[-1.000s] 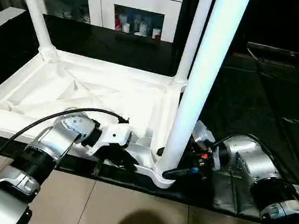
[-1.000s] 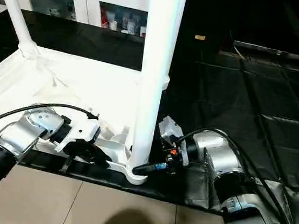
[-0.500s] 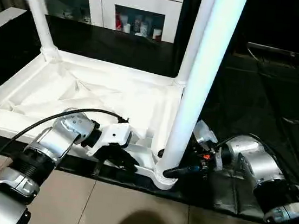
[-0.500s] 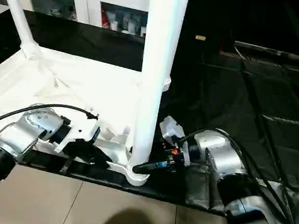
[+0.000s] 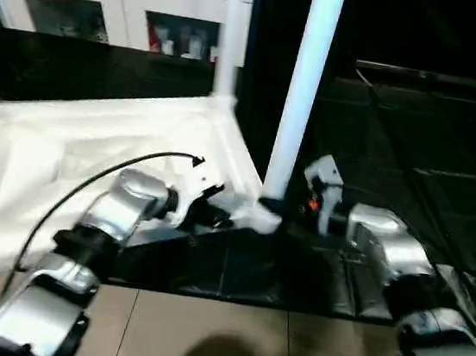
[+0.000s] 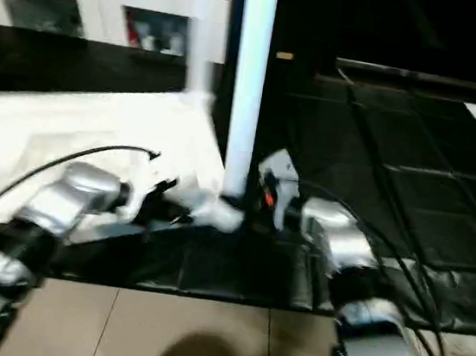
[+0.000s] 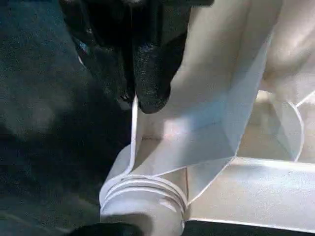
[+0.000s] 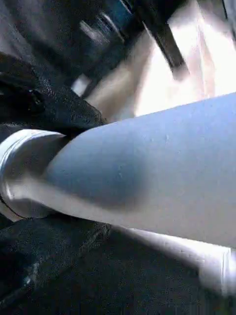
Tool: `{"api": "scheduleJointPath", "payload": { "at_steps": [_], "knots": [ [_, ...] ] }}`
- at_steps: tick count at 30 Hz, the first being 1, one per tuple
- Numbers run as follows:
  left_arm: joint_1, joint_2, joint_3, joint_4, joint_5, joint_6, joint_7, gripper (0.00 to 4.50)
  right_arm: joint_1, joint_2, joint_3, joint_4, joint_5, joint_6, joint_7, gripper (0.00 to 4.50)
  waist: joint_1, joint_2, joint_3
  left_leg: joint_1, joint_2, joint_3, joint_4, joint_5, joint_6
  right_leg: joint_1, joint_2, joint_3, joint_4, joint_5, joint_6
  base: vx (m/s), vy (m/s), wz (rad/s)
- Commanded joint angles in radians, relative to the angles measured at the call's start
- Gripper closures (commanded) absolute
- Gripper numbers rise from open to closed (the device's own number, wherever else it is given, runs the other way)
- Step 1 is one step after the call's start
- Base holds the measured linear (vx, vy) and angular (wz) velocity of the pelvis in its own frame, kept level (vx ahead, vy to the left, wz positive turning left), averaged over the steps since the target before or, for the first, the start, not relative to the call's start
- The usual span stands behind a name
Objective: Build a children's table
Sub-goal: Rotate leg to tighten
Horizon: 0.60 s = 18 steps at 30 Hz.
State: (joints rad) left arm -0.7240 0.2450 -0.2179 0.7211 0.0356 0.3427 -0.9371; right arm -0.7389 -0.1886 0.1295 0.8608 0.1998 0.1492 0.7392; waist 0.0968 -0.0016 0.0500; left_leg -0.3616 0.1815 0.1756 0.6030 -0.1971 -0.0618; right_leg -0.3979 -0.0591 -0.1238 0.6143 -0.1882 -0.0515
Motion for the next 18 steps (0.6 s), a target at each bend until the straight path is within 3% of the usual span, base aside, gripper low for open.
{"api": "scheduleJointPath", "payload": {
  "at_steps": [1, 3, 7, 8, 10, 14, 18],
  "knots": [
    [-0.054, -0.075, 0.042, 0.015, -0.028, -0.002, 0.130, 4.50, -0.016, 0.104, 0.042, 0.061, -0.028, 0.039, -0.114, 2.52, 0.008, -0.001, -0.069, 0.001, 0.050, -0.025, -0.064, -0.098, 0.035, 0.063, -0.113, 0.068, -0.094, -0.304, -0.126, 0.000, 0.000, 0.00],
    [-0.073, -0.107, 0.078, 0.045, -0.025, 0.000, 0.215, 4.50, -0.027, 0.144, 0.031, 0.069, -0.029, 0.046, -0.143, 2.52, 0.009, 0.000, -0.069, 0.004, 0.054, -0.025, -0.064, -0.096, 0.043, 0.060, -0.113, 0.071, -0.092, -0.274, -0.132, 0.000, 0.000, 0.00],
    [-0.074, -0.113, 0.080, 0.045, -0.023, 0.005, 0.230, 4.50, -0.022, 0.163, 0.024, 0.061, -0.025, 0.031, -0.121, 2.52, 0.015, -0.002, -0.073, 0.000, 0.060, -0.025, -0.063, -0.055, 0.077, 0.065, -0.116, 0.075, -0.075, -0.151, -0.162, 0.000, 0.000, 0.00],
    [-0.073, -0.113, 0.079, 0.045, -0.021, 0.005, 0.229, 4.50, -0.021, 0.165, 0.022, 0.061, -0.026, 0.024, -0.114, 2.19, 0.013, -0.001, -0.072, 0.000, 0.060, -0.024, -0.063, -0.063, 0.084, 0.065, -0.115, 0.074, -0.075, -0.138, -0.171, 0.000, 0.000, 0.00],
    [-0.068, -0.108, 0.072, 0.045, -0.018, -0.004, 0.221, 4.50, -0.016, 0.166, 0.016, 0.063, -0.032, 0.005, -0.107, 1.86, 0.014, 0.003, -0.070, 0.001, 0.059, -0.024, -0.064, -0.075, 0.083, 0.064, -0.117, 0.074, -0.078, -0.152, -0.172, 0.000, 0.000, 0.00],
    [-0.060, -0.090, 0.061, 0.052, -0.011, -0.020, 0.202, 4.50, 0.001, 0.151, 0.009, 0.052, -0.032, -0.013, -0.082, 1.61, 0.013, 0.002, -0.068, 0.002, 0.059, -0.024, -0.066, -0.108, 0.069, 0.065, -0.117, 0.074, -0.087, -0.219, -0.153, 0.000, 0.000, 0.00],
    [-0.047, -0.066, 0.059, 0.047, -0.004, -0.034, 0.175, 4.50, 0.030, 0.111, 0.006, 0.027, -0.030, -0.038, -0.023, 1.39, 0.014, 0.001, -0.069, -0.002, 0.060, -0.025, -0.066, -0.091, 0.081, 0.068, -0.117, 0.074, -0.080, -0.174, -0.157, 0.000, 0.000, 0.00]
  ]
}}
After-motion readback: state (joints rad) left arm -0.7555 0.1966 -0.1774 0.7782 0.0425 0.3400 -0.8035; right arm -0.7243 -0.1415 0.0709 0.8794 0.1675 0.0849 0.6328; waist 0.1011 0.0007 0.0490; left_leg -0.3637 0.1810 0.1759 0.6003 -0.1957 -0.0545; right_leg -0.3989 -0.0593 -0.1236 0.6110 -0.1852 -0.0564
